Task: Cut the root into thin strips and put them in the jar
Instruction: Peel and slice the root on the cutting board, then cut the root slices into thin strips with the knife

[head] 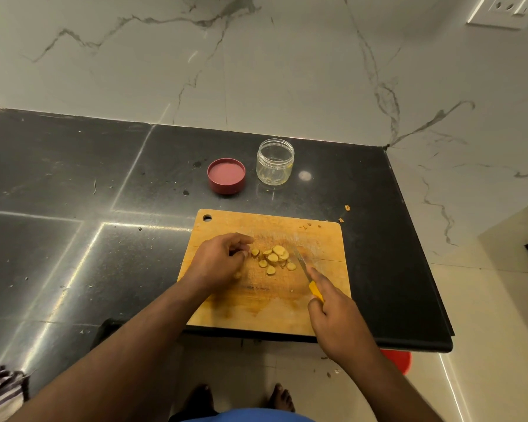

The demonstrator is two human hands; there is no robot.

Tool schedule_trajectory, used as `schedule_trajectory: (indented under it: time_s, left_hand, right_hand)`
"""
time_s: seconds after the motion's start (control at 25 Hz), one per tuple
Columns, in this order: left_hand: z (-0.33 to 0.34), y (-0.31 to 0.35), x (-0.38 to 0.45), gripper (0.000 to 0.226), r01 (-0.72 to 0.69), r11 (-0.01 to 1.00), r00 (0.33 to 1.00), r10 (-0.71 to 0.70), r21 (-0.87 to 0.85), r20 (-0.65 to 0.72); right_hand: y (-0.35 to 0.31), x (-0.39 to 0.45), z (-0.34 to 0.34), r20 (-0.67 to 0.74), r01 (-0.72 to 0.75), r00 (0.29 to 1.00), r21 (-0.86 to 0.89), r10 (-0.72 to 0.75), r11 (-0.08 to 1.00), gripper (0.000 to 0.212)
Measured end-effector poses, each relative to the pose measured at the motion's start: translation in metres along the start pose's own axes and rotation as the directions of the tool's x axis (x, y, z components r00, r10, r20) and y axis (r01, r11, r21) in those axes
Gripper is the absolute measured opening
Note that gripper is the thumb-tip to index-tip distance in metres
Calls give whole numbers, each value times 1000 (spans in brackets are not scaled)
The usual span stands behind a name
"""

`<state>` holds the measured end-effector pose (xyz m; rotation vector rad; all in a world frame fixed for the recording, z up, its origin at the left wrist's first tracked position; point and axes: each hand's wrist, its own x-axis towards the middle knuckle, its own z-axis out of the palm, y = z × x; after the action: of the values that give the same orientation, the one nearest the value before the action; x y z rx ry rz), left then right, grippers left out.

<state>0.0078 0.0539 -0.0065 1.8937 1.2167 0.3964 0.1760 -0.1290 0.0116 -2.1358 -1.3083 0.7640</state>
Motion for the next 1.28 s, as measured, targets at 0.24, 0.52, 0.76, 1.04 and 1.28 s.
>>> schedule_trajectory:
  time_s: [0.24, 0.52, 0.76, 1.04, 1.28]
  left_hand:
    - [-34, -5, -9, 35, -67, 954, 962, -15, 292, 271]
    - [-39, -19, -21, 21, 9, 978, 996, -27, 209, 85]
    - [-40, -17, -21, 12, 95, 995, 995, -95, -30, -10]
    - [-28, -8, -10, 14, 116, 983, 992, -122, -143, -33]
    - [-22, -3, -5, 11, 82, 985, 996, -87, -153, -22]
  right_hand:
    - [-2, 9, 4, 33, 31, 999, -69, -29, 997, 54]
    - [-17, -1, 18, 149, 144, 979, -15, -140, 989, 53]
    - [-15, 18, 17, 76, 115, 991, -107, -107, 988, 53]
    - [-41, -1, 39, 189, 241, 955, -56, -226, 969, 54]
    - [6, -9, 3, -59, -43, 998, -150, 34, 988, 55]
